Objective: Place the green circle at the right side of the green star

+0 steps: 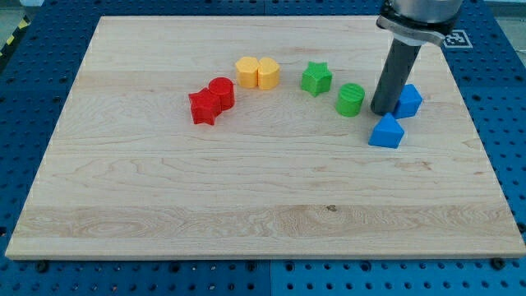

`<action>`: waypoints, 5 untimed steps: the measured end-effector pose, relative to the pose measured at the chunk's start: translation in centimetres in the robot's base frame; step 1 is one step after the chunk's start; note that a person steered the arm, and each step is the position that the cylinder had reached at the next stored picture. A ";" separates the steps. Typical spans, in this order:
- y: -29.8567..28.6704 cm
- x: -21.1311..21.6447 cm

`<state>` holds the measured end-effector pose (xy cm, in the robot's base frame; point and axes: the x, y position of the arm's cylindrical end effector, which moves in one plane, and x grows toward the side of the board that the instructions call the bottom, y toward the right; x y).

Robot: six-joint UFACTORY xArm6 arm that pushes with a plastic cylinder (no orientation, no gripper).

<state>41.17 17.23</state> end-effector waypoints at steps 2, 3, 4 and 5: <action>-3.6 2.1; -6.6 2.5; -7.8 1.5; -6.6 0.3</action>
<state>41.46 10.68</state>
